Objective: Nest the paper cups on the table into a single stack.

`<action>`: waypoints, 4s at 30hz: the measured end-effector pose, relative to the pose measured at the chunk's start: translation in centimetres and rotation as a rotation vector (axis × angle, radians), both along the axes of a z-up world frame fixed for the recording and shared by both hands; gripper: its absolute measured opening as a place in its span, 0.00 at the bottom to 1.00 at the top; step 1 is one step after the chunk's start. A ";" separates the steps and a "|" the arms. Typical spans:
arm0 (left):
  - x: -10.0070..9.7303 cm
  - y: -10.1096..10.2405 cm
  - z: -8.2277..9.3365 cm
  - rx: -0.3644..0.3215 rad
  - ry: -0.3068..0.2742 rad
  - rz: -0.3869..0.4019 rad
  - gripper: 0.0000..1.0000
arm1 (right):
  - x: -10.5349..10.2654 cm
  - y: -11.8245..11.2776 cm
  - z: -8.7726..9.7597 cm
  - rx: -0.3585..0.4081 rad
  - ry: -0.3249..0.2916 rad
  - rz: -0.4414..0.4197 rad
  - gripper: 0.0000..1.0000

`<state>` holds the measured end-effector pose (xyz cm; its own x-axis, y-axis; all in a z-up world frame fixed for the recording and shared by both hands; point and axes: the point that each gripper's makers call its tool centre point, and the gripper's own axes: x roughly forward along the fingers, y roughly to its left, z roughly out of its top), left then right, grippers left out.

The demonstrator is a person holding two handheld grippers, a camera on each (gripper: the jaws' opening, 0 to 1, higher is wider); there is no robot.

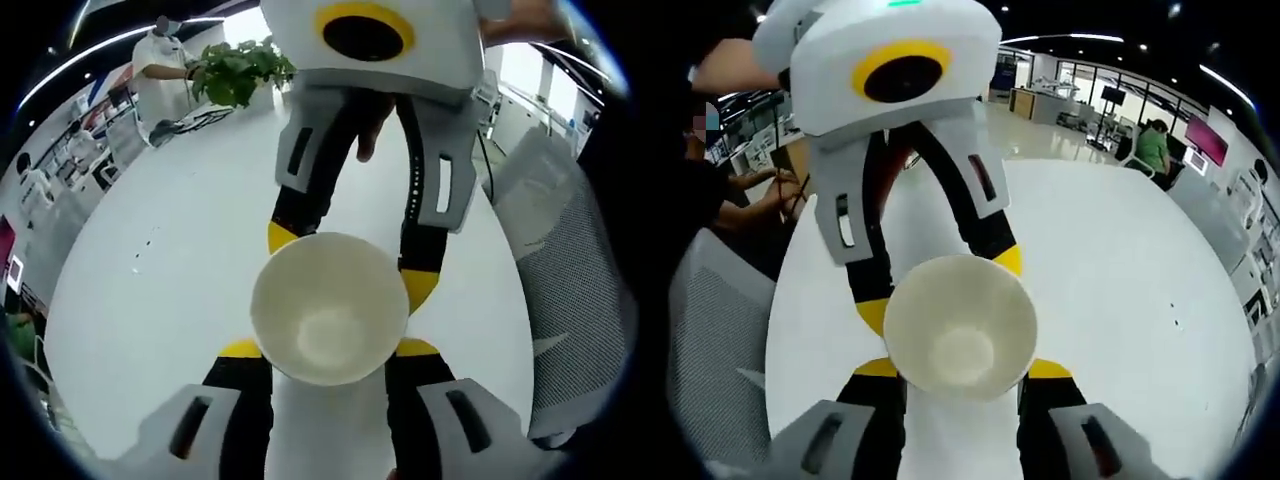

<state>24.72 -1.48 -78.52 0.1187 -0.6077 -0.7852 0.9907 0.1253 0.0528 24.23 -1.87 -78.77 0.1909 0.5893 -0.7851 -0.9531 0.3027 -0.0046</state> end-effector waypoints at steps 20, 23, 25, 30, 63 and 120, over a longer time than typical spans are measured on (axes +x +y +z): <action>0.8 0.6 -0.5 -0.033 0.043 0.026 0.43 | 0.6 0.1 -0.2 0.008 0.030 -0.009 0.45; 0.4 1.0 -0.6 -0.016 0.044 0.026 0.46 | 0.6 -0.1 -0.4 0.003 0.032 -0.021 0.48; 0.4 1.4 -0.7 -0.014 0.046 0.032 0.47 | 0.6 -0.2 -0.3 0.003 0.029 -0.030 0.51; 0.1 1.8 -0.4 -0.021 0.037 0.061 0.50 | 0.5 -0.6 -0.1 0.014 0.035 -0.058 0.56; -5.0 7.7 2.6 -0.138 -0.078 0.445 0.59 | -4.8 -5.3 2.3 0.096 0.011 -0.305 0.71; -17.0 9.3 1.6 -0.346 -0.061 0.810 0.68 | -18.8 -10.4 0.2 0.226 0.087 -0.780 0.75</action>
<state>7.74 7.80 -76.93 0.6514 -0.5212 -0.5514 0.5874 0.8064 -0.0682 5.45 -12.22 -78.62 0.5557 0.4573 -0.6943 -0.4616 0.8643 0.1999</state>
